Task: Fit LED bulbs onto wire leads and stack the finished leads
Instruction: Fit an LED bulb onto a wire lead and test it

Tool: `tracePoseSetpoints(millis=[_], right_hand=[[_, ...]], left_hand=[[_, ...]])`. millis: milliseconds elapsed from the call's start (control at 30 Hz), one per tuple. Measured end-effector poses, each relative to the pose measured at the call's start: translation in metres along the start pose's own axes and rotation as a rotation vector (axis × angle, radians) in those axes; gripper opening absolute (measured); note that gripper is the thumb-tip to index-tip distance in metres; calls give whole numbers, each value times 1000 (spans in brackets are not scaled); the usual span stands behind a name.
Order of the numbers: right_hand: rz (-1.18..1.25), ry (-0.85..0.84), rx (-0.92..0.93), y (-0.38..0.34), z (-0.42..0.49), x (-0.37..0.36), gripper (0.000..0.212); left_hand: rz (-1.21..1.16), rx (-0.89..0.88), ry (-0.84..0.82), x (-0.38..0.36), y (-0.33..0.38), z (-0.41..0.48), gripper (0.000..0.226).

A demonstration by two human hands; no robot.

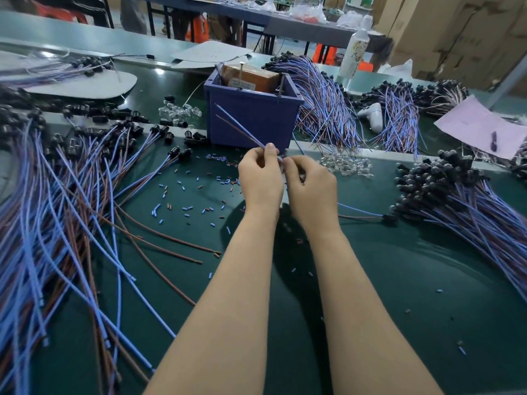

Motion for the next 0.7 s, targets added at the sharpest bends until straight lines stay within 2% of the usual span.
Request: tracePoseSetpoints(millis=[200,433,567,700], right_hand=[[188,-106,-154,5,0,-9,17],[543,48,-455,26,1,-12,12],[649,195,-484,30,2,-10,20],[633,230,-421,27,2,-9,14]], left_hand=[[-44,31,68,6,-3,1,22],[93,85,-150,-10,-10,-3,11],[108,-11,-57,-6,-2,-5,13],[62,-98,57,3,6,-5,13]])
Point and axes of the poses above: each hand's wrist, its own z-axis towards the middle knuckle, its own x-axis out of the back of the hand, y = z × x, the point moved 4 cm from there along z, towards the middle knuckle, and after that the axes turned 1 degree about z, right-handed, at the moved point
